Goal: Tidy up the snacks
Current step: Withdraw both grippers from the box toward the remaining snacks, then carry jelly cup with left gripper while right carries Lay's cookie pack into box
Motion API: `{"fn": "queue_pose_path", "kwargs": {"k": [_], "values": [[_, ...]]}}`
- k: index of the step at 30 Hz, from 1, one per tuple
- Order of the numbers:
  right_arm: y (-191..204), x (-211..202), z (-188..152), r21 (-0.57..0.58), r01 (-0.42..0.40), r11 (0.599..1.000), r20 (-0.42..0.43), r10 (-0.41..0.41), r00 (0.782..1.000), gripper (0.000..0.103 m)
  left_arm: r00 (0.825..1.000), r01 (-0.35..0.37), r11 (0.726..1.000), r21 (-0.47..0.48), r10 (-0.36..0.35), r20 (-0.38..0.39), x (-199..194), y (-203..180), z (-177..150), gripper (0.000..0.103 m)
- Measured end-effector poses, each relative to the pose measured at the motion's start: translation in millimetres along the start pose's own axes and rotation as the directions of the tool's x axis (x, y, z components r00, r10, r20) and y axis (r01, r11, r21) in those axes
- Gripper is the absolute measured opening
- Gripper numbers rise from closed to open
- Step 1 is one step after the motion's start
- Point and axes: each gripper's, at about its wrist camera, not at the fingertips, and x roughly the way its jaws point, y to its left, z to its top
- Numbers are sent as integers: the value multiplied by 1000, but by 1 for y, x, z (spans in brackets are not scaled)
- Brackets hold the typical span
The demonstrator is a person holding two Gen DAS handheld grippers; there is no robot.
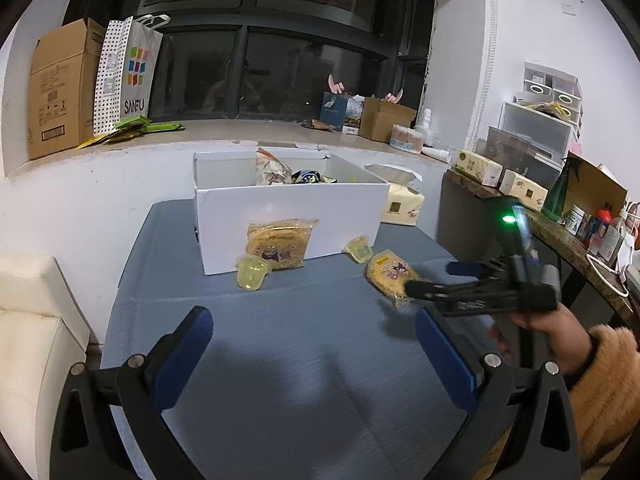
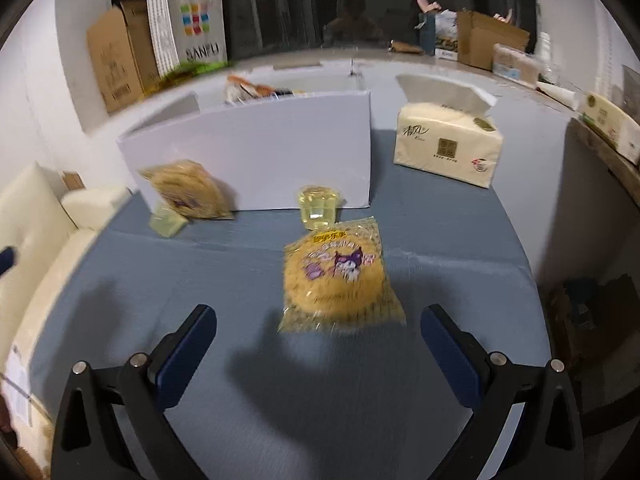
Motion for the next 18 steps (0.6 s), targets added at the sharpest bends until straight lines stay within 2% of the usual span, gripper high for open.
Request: {"fn": "queue_pose_path", "kwargs": {"k": [6,12,13,14,18], "values": [[8,37,13,-37,15,999,-63,-18,998,103,1000,-17,1000,-18,17,-11,-2,9,-5,103],[6,52,13,-38,62,997,-80,-65,995,102,999,-26,999,-34,25,-19,0,17,-8,103],[4,52,13,-33,61,998,-79,-64,995,98,999,-24,999,-34,24,-23,1,18,-7,103],[2,52,13,-24,56,998,-82,-58,995,77,999,-27,999,-34,26,-27,3,19,-8,103],[-4,45,11,11,-16,1000,-79,17,997,77,997,-36,999,-16,35,-62,15,20,-9,103]]}}
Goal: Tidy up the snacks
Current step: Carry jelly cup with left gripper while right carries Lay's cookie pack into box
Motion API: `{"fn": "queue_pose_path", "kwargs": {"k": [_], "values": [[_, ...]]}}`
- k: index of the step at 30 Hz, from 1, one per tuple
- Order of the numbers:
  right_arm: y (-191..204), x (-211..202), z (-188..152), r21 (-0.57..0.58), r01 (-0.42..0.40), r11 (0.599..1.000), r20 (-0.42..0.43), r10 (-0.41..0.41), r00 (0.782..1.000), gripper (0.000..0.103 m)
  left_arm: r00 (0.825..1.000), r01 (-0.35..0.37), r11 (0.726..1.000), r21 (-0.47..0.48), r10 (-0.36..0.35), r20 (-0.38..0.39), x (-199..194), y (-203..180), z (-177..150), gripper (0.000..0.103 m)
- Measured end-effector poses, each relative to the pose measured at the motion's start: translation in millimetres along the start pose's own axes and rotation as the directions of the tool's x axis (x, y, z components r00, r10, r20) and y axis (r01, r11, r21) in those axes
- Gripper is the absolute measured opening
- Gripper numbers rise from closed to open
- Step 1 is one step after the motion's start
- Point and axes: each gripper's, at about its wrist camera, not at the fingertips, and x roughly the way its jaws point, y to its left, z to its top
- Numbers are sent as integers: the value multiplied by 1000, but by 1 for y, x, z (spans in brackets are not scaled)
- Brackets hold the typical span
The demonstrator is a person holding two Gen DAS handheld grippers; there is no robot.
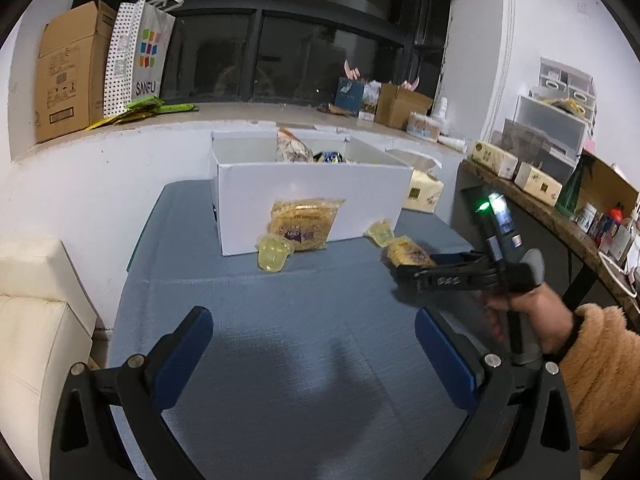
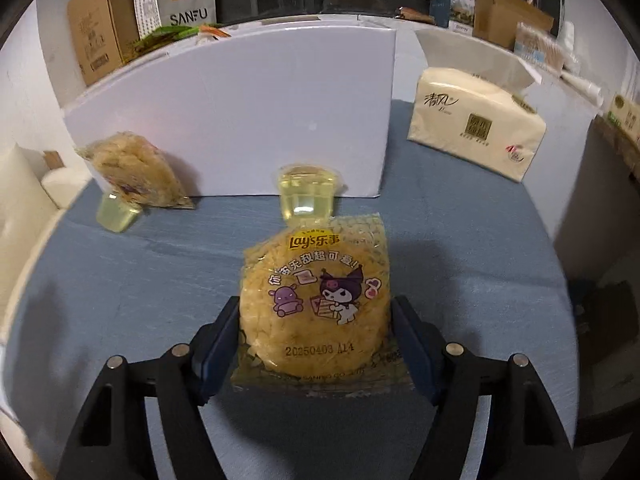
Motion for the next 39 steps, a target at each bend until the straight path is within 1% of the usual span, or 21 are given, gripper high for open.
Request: {"fn": "queue_pose_path", "kwargs": {"k": [2,3,8,10,11,13,16,19,23,24,25,26,27,28,29,30,32,36,39], "values": [[-1,-9,-3,-14,12,1000,22,-12,1000,77,1000,-3,1000,10,3,-14,9,1,2,103],[-1,-16,-6,-12,5,1000,36,-5,999,77,1000,-2,1000,17,2,-27,16,1,4,103],[-7,-55,-24,39,-60,997,99,55,994,77,997,10,999,45,-6,-74,60,4,18,103],[-10,-70,-31,54,-75,996,124,68,990,77,994,-3,999,48,8,-107,83,8,26,103],[-12,-81,-36,66,-85,994,144,75,987,77,992,-2,999,44,7,-125,96,11,29,103],[-14,-95,-43,82,-95,992,168,80,983,77,986,-25,999,36,30,-165,123,18,37,103],[-17,-116,-54,91,-102,991,195,82,977,77,981,-20,1000,5,20,-194,150,30,44,103],[-21,-128,-61,88,-81,993,213,61,975,77,972,-42,999,13,44,-230,170,35,47,102],[-31,-136,-69,122,-85,989,222,57,973,77,962,-52,998,40,61,-268,189,34,50,101],[-34,-135,-72,135,-93,986,222,62,973,77,955,-58,997,44,68,-288,194,34,49,92],[-37,-134,-73,143,-100,985,221,67,973,77,951,-60,997,46,71,-302,197,34,49,78],[-39,-134,-74,152,-105,983,220,69,973,77,954,-77,994,76,96,-283,197,32,50,69],[-39,-133,-74,157,-107,982,221,71,973,77,955,-76,993,92,99,-280,198,31,50,38],[-40,-133,-75,156,-109,982,221,72,973,77,952,-85,991,103,111,-284,198,31,51,35],[-40,-134,-75,155,-109,982,222,73,972,77,954,-78,993,85,99,-284,197,33,52,35],[-40,-135,-76,154,-109,982,225,72,972,77,959,-75,994,74,92,-268,192,34,53,35],[-39,-138,-76,147,-111,983,232,75,970,77,967,-81,993,87,100,-233,180,34,52,35],[-38,-139,-78,147,-113,983,236,76,969,77,981,-71,993,93,86,-174,144,34,48,35],[-35,-139,-78,144,-120,982,240,83,967,77,992,-53,996,77,61,-107,102,32,41,35]]}}
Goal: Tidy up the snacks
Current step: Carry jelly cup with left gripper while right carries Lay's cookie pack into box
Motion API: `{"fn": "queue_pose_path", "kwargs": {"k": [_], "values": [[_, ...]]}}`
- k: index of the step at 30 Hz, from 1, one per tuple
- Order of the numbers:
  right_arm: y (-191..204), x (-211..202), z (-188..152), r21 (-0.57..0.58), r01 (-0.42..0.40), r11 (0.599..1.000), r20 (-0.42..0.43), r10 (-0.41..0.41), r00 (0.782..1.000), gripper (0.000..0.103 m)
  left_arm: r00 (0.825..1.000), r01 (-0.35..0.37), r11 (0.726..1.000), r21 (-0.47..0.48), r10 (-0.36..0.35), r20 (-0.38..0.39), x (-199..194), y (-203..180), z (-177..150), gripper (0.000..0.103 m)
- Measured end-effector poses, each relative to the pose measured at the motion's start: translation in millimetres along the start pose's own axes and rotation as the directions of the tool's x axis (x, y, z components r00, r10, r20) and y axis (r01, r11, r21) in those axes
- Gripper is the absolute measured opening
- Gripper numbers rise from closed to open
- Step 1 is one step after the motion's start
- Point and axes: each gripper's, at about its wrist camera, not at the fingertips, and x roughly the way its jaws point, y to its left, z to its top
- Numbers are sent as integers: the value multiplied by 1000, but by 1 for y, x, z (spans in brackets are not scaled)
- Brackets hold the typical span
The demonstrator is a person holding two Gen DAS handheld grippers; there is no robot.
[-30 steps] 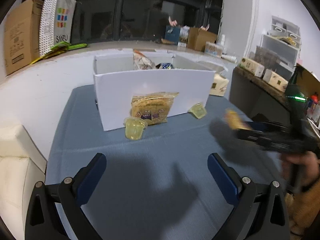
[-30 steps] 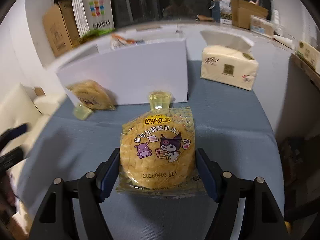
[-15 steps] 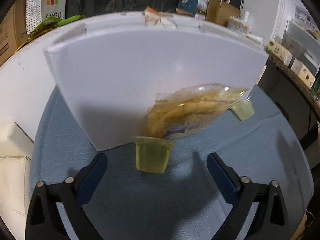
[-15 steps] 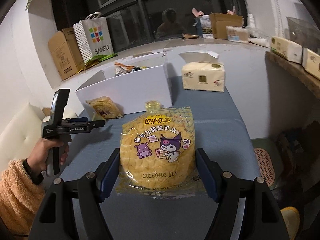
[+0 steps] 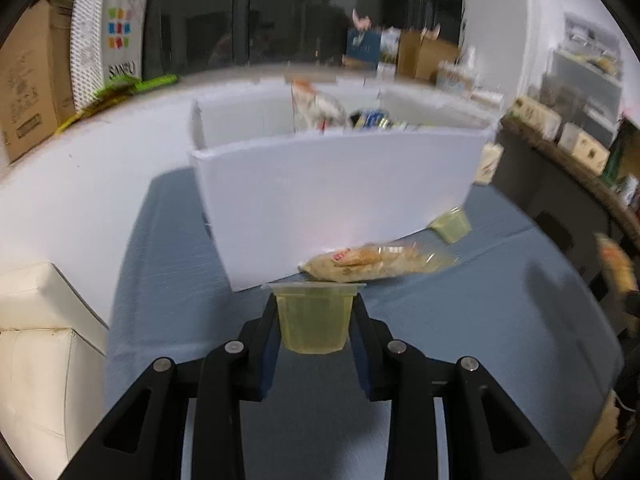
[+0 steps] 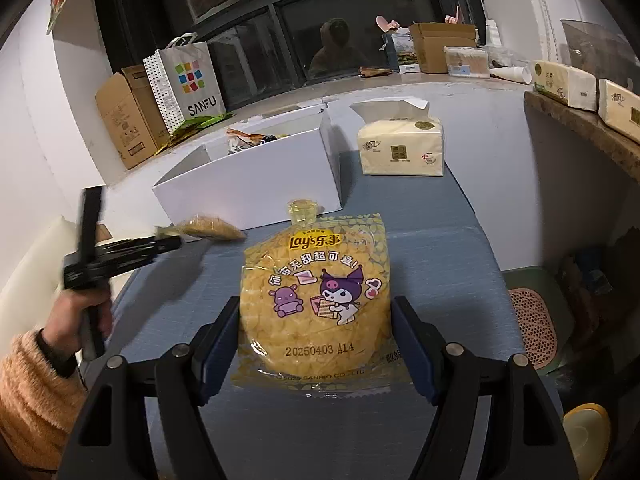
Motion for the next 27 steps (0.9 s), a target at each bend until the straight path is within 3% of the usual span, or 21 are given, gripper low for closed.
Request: {"fn": "queue_pose_path", "kwargs": {"k": [7,13,21,27], "values": [[13,1,4,-18,-27,999,7,27,1000,77,993,48,999,13,-49,107,-77,-18,-23,35],[34,1,25,-75,-49,996,37,52,998,77,982,71,997,31,-76,173,-109,-27,-11,35],[66,13,87,-149,-97,984,94,111,989,77,961,78,996,41,-86,264,-109,-19,46,35],[78,49,151,-140,-123,982,113,140,984,77,954,103,995,-5,-97,284,-76,5,109,35]]}}
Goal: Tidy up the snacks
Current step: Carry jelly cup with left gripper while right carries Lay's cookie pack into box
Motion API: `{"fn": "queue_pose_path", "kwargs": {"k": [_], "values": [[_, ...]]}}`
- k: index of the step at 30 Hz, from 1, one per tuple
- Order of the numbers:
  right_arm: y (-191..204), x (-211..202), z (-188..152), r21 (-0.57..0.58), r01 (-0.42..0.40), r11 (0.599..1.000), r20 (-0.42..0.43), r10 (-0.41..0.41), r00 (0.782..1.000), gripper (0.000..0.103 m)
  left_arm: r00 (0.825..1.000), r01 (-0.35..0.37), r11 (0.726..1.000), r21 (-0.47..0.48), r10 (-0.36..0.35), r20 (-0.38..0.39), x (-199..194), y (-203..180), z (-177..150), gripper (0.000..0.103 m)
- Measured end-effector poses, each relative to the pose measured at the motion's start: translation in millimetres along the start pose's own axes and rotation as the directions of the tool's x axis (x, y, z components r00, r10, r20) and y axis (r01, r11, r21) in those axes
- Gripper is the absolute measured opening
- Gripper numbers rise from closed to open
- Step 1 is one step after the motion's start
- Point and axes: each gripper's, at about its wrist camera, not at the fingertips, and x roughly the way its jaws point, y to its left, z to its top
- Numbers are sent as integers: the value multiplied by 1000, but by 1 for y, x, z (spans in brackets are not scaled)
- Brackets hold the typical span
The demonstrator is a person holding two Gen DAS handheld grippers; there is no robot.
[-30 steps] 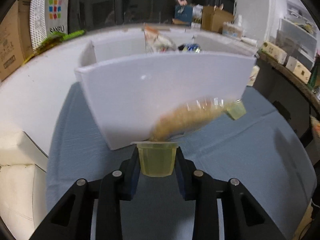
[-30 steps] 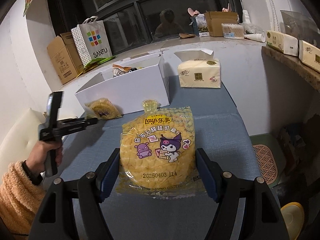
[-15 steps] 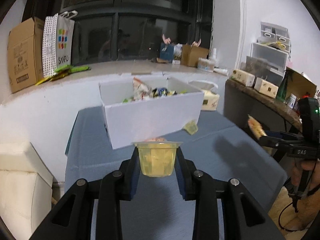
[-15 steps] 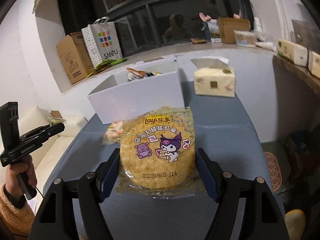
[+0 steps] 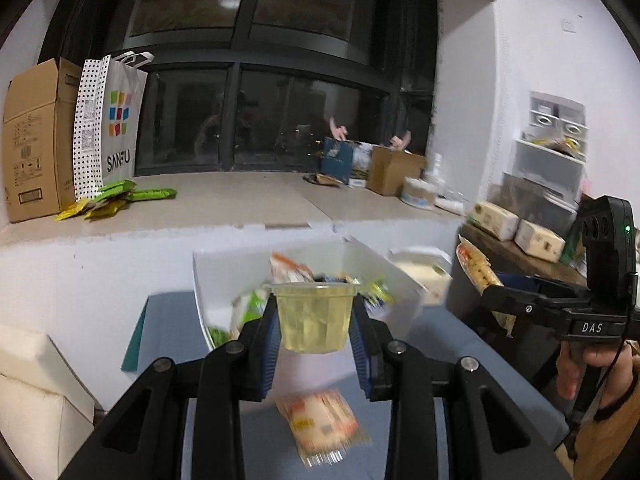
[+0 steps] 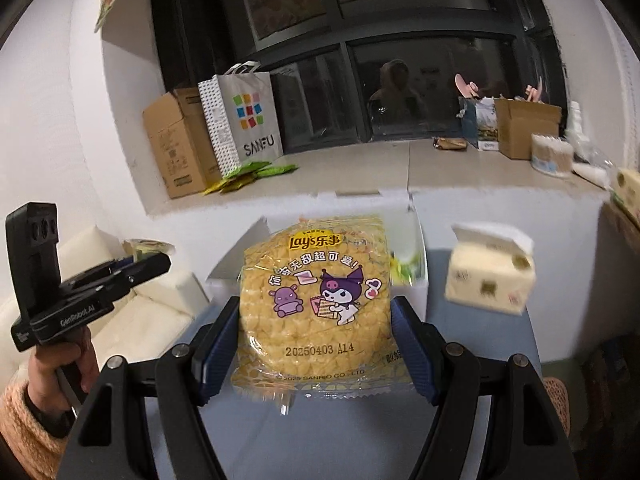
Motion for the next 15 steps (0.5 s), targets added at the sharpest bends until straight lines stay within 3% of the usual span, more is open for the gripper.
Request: {"fn": "queue_pose_path", "kwargs": {"k": [8,11,12,13,15], "values": [[-16,93,66,0,50,999,-72,-50,996,77,994,-53,998,-46,48,-95,85,39,43,35],[-23,109,78,26,59,998,-87,-57,995,77,981,-72,996,-51,62,-186,112,47,48,37],[-26,115,81,36,60,998,-97,-56,994,77,975,-90,994,-64,74,-211,120,50,49,51],[-29,119,83,42,55,998,-111,-50,993,78,972,-95,992,-78,76,-223,125,53,49,80],[-34,127,83,60,59,996,-144,-50,988,96,977,-91,991,-93,71,-202,125,55,47,103]]}}
